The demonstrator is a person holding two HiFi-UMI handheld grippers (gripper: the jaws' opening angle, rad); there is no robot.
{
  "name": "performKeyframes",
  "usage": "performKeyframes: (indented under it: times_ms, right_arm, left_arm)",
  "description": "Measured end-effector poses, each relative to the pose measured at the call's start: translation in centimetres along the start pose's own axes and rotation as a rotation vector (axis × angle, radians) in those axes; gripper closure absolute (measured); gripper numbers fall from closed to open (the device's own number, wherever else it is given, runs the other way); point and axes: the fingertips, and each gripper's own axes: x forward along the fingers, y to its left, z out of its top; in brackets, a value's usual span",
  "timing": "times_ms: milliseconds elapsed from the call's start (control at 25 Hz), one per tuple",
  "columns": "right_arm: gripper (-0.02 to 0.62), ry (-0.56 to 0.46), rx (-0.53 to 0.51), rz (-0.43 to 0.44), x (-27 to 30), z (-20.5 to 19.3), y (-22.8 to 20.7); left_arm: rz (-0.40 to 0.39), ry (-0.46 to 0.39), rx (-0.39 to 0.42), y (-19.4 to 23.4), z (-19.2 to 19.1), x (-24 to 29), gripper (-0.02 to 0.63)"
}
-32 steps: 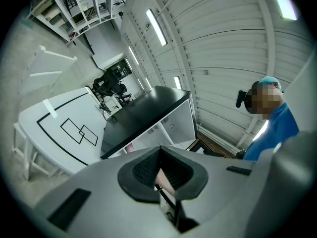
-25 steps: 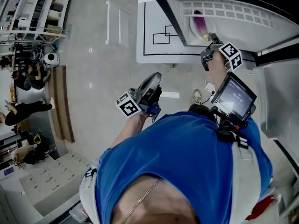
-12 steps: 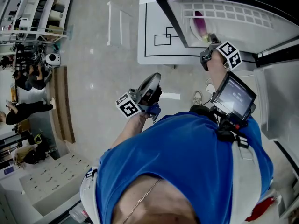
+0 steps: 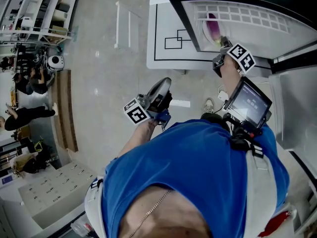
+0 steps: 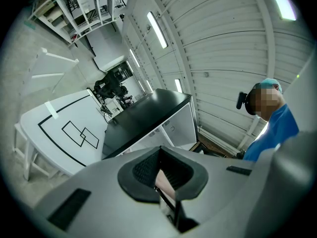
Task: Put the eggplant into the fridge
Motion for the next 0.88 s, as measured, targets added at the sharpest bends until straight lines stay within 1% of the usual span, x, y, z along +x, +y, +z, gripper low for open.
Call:
performKeyframes:
  times_ms: [120,320,440,520,680,880]
  right_arm:
    - [0.526,0.006,-0.073,-0.018,0.0,0.2,0.2]
    - [0.477,0.038,-0.269,-0.07,0.2,0.3,0.7]
    - [0.453,0.053,-0.346,-0.096,0.2,0.4,0.7]
    - [0.442,0.05,-0.367,-0.105,0.3,0.5,0.8]
    - [0.44,0.032,-0.399,-0.123,0.1,0.9,0.7]
    - [0.44,0.014,-0.388,-0.119,-0.2,1.5,0.6]
  left_arm:
    - [0.0,0.0,0.001,0.0,0.0,0.0,0.598]
    - [-0.001,-0.003,0.004,0.1,0.3,-0.2,0.598]
    - [-0.002,-0.005,0.004,0.2,0.3,-0.2,0.598]
    - [-0.004,-0.007,0.002,0.3,0.5,-0.3,0.598]
    - [-0.008,-0.006,-0.002,0.5,0.6,-0.3,0.598]
    - [-0.014,-0.003,-0.001,0.4,0.9,-0.2,0.598]
